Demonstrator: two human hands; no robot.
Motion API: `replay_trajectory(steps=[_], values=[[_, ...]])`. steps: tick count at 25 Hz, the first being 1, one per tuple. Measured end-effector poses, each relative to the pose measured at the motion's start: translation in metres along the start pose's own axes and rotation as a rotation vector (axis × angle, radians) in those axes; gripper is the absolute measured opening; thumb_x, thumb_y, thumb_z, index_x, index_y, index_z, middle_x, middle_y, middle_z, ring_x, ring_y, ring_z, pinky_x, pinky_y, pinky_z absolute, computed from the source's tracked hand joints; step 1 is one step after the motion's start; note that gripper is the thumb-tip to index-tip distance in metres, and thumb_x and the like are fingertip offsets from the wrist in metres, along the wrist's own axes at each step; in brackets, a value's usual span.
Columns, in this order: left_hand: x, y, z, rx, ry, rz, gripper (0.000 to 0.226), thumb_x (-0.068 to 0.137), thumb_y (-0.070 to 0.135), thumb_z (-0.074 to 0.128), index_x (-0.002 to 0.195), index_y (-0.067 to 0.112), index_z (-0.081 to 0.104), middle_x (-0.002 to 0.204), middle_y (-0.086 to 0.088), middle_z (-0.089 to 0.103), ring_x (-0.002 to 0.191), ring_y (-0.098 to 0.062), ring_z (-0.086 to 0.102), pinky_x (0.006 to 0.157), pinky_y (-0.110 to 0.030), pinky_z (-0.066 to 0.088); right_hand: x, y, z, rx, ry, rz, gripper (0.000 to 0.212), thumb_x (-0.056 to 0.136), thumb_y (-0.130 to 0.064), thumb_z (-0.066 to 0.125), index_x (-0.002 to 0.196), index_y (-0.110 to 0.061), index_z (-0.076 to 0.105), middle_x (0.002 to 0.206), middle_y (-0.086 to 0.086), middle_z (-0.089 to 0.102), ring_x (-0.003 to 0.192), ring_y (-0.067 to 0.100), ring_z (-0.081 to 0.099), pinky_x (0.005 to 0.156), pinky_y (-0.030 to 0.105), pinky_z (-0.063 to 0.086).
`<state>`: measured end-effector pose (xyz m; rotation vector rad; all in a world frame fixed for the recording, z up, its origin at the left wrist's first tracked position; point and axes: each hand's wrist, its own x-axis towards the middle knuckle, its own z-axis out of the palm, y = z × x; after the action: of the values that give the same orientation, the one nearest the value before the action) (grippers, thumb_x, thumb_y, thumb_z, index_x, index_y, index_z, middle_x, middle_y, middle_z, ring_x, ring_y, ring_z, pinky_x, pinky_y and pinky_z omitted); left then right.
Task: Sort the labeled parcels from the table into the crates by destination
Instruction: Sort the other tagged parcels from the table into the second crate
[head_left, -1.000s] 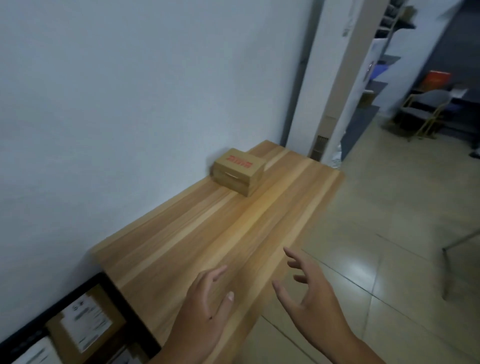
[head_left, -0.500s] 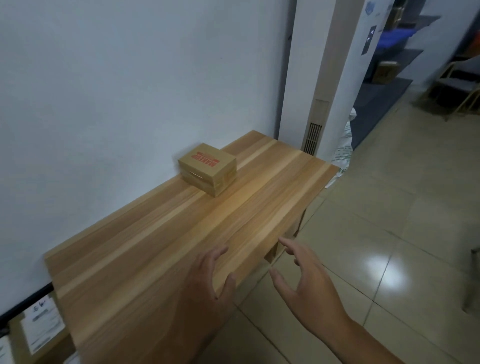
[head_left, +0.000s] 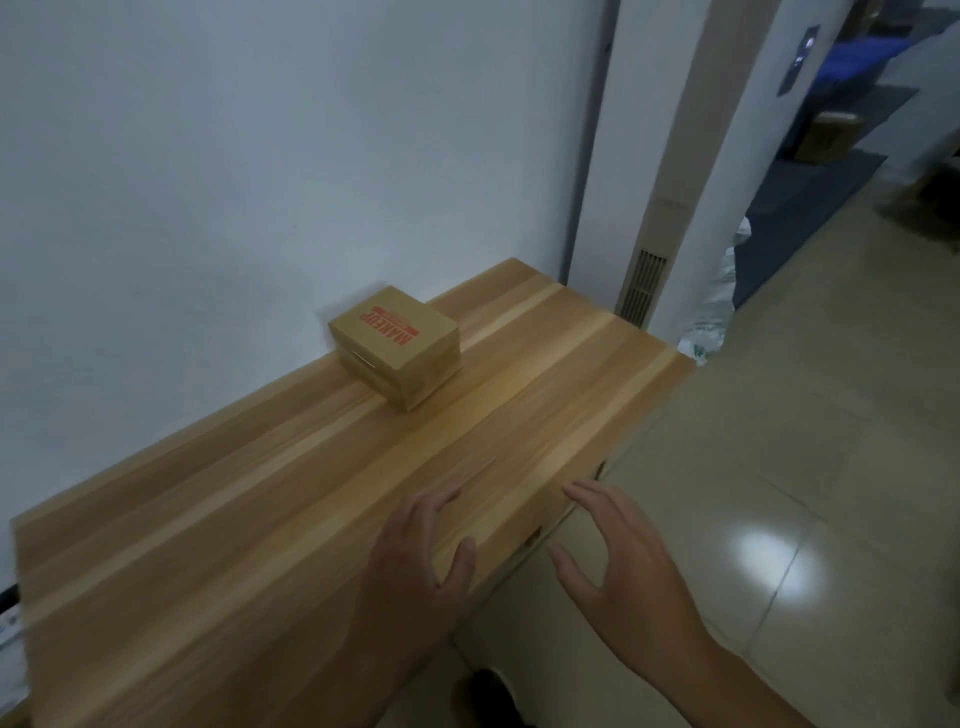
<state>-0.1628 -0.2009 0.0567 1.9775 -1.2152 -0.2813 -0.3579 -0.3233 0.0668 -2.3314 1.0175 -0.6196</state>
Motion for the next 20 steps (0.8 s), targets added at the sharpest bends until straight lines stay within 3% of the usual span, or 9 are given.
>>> replay_trajectory(steps=[3,10,20], values=[[0.044,-0.009,0.02,-0.005,0.056,-0.03,0.047,0.089,0.034,0.059,0.135,0.031,0.052,0.132,0.018,0.051,0.126,-0.003,0.047,0.105,-0.036,0.044,0.055,0.021,0.001,-0.04,-0.06,-0.067,0.058,0.086,-0.032,0.078,0.139,-0.027,0.056,0.14,-0.015,0.053,0.131,0.009,0.051,0.111,0.032,0.041],[0.132,-0.022,0.04,0.08,0.106,-0.105,0.05,0.087,0.047,0.053,0.135,0.03,0.054,0.132,0.017,0.051,0.124,-0.005,0.048,0.108,-0.031,0.039,0.17,0.047,0.012,-0.256,-0.115,-0.224,0.06,0.078,-0.025,0.084,0.133,-0.017,0.063,0.138,-0.002,0.059,0.122,0.023,0.06,0.1,0.039,0.049],[0.19,-0.039,0.06,0.232,0.214,-0.324,0.062,0.085,0.057,0.054,0.141,0.034,0.045,0.141,0.021,0.042,0.132,-0.002,0.04,0.111,-0.029,0.034,0.3,0.066,0.057,-0.254,-0.31,-0.484,0.061,0.067,-0.019,0.089,0.124,-0.015,0.069,0.131,0.006,0.065,0.111,0.033,0.067,0.088,0.048,0.057]])
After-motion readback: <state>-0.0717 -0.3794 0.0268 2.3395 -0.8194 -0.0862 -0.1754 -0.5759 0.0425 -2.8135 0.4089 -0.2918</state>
